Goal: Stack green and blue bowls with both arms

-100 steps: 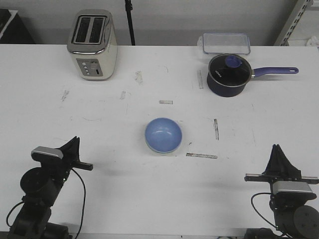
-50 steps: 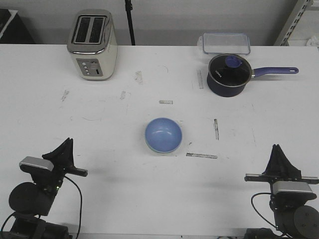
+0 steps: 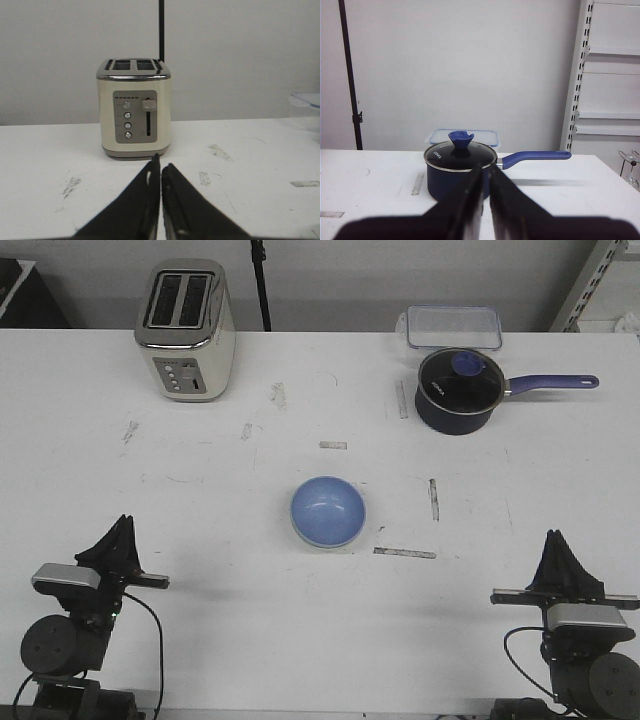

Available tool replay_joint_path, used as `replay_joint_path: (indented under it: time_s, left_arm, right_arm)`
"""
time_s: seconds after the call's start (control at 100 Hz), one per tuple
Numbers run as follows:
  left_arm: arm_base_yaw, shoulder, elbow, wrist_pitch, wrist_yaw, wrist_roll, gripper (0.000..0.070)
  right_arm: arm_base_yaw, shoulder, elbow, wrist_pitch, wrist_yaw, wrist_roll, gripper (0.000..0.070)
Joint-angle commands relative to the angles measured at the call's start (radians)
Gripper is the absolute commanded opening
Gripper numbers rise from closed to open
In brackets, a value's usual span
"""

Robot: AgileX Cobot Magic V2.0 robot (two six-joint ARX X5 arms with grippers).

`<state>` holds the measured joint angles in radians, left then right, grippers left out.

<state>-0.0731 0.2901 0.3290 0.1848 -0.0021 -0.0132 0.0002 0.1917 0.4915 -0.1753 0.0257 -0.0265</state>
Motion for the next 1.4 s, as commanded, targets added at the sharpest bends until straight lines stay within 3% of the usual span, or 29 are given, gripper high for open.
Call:
replay_joint_path:
  time_s: [0.0, 0.36, 0.9, 1.01, 1.39]
  left_arm:
    - [0.020, -0.013, -0.034, 0.065, -0.001, 0.009, 0.0001]
    - [0.102, -0.138, -0.168, 0.071, -0.001, 0.009, 0.0001]
    - [0.098, -0.272, -0.318, 0.028, -0.002, 0.009, 0.0001]
    - [0.097, -0.287, -0.317, -0.034, -0.002, 0.009, 0.0001]
    - [0.072, -0.287, -0.317, -0.057, -0.006, 0.009, 0.0001]
  right_arm:
    - [0.001, -0.002, 0.005, 0.010, 0.000, 0.007, 0.0014]
    - [0.001, -0.002, 0.005, 0.010, 0.000, 0.007, 0.0014]
    - [0.001, -0.002, 0.005, 0.010, 0.000, 0.007, 0.0014]
    - [0.001, -0.002, 0.005, 0.010, 0.000, 0.007, 0.0014]
    - [0.000, -0.002, 0.005, 0.010, 0.000, 0.007, 0.0014]
